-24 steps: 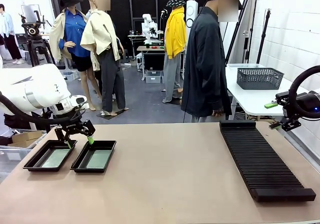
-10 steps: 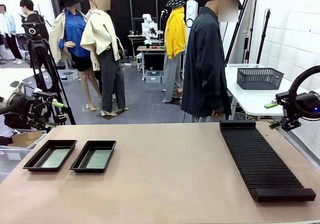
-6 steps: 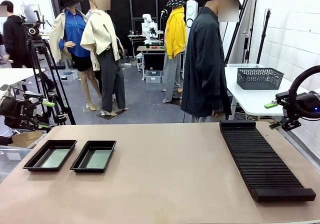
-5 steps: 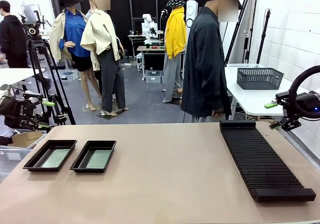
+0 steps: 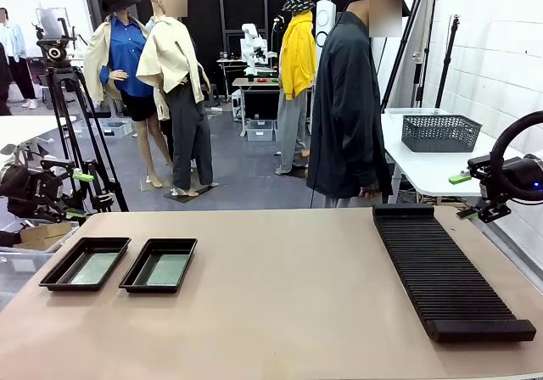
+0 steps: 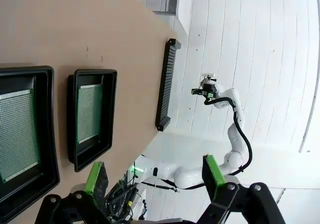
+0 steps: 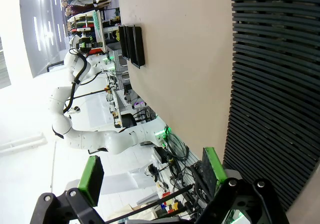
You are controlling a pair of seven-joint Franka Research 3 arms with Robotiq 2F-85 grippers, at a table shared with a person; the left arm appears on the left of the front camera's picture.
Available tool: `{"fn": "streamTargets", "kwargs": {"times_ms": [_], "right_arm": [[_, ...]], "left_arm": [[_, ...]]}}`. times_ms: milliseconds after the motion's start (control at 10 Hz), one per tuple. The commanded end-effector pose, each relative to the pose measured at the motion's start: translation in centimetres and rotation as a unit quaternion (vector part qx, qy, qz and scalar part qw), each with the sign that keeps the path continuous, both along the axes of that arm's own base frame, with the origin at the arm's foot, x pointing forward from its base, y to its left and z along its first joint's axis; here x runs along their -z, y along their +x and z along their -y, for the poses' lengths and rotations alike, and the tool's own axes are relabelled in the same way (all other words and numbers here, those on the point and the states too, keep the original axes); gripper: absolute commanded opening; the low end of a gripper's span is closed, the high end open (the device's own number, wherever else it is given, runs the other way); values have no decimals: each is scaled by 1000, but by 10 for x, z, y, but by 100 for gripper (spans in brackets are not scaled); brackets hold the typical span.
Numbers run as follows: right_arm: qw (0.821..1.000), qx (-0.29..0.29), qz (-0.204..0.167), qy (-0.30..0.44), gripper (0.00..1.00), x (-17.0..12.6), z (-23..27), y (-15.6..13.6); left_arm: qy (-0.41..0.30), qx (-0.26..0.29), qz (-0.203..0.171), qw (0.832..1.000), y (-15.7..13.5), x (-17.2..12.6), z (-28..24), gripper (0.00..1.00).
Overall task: Inspect and transfer BCBs to ESD trays.
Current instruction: Pick up the ESD tray and place it on the left side of the table.
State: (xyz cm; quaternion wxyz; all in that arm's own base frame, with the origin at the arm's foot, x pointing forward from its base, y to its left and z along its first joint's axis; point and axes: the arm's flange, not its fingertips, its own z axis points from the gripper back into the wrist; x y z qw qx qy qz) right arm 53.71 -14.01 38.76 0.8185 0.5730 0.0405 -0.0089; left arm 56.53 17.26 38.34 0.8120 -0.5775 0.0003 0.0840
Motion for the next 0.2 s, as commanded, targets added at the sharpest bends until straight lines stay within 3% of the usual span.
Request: {"fn": "streamTargets", "kwargs": {"times_ms": [0,100], "right_arm": [[1000,6,-3,-6,100,-1,-4,-2],[1000,6,-3,-6,100,-1,-4,-2]], "left_arm": [[5,-4,-2,1000,1,-1,1,100],[5,-4,-2,1000,1,-1,1,100]]}}
